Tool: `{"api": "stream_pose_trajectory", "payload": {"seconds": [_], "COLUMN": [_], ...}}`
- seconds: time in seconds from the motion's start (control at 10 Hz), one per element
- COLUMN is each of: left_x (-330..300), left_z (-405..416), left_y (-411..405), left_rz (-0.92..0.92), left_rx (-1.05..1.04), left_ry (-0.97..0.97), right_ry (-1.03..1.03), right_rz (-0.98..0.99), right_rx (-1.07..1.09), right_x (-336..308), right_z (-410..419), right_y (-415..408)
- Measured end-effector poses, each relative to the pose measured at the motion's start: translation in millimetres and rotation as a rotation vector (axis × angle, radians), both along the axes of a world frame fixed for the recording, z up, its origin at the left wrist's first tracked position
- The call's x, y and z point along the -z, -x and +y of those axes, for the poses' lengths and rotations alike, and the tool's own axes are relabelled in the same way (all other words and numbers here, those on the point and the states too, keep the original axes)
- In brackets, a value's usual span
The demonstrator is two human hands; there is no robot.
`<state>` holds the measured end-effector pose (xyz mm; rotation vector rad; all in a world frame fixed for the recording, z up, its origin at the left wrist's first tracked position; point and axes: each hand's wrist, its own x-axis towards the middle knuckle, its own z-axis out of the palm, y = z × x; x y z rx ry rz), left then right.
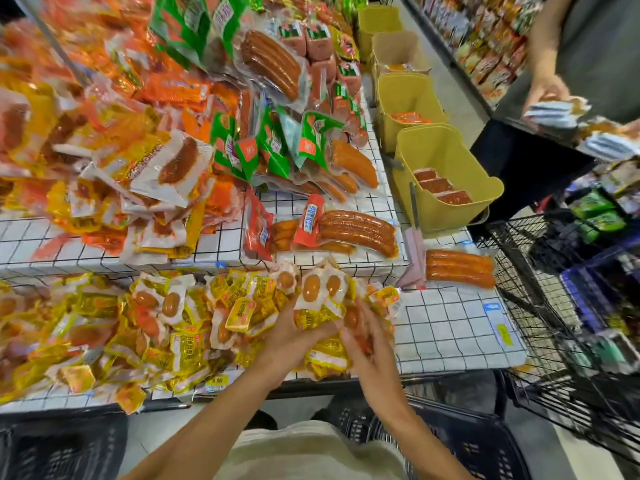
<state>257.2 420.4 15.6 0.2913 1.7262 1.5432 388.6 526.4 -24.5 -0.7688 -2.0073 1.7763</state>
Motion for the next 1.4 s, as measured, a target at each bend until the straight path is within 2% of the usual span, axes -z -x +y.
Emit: {"api": "stream_pose_trajectory", "payload": {"seconds": [0.1, 0.2, 0.3, 0.4, 0.5, 0.6, 0.8, 0.9, 1.1, 1.3, 1.4], "left_x": [-6, -7, 7, 29, 47, 51, 43, 51, 52, 35, 29], "left_z": [14, 34, 40, 37, 33, 27, 39, 38, 41, 40, 31], "left_y": [6, 16, 19, 17, 19, 23, 23, 26, 27, 31, 26], "left_rz": [0.075, 0.309, 0.750, 1.190, 1.121, 1.230, 1.245, 1.337, 1.299, 1.185, 1.235], "left_rx": [0.020, 0.128, 0.152, 0.444, 0.748, 0.872, 0.849, 0.820, 0.873, 0.856, 0.756], "left_ry": [0.035, 0.182, 0.330, 0.316, 0.509, 0.668, 0.823, 0.862, 0.909, 0.802, 0.714], "right_ry": [-0.085, -0.193, -0.251, -0.297, -0.359, -0.394, -0.589, -0.695, -0.669, -0.544, -0.552], "right_rz": [0.091, 0.059, -0.143, -0.192, -0.178, -0.187, -0.217, -0.308, -0.351, -0.334, -0.401], "right_rx": [0.145, 0.188, 0.059, 0.015, -0.025, 0.022, -0.180, -0.193, -0.223, -0.232, -0.169], "right_x": [-9, -1, 17, 35, 43, 47, 60, 64, 66, 49, 33], "right_z": [17, 40, 49, 52, 52, 52, 48, 57, 64, 74, 75], "right_y": [4, 11, 17, 16, 5, -4, -10, 1, 7, 3, -2]}}
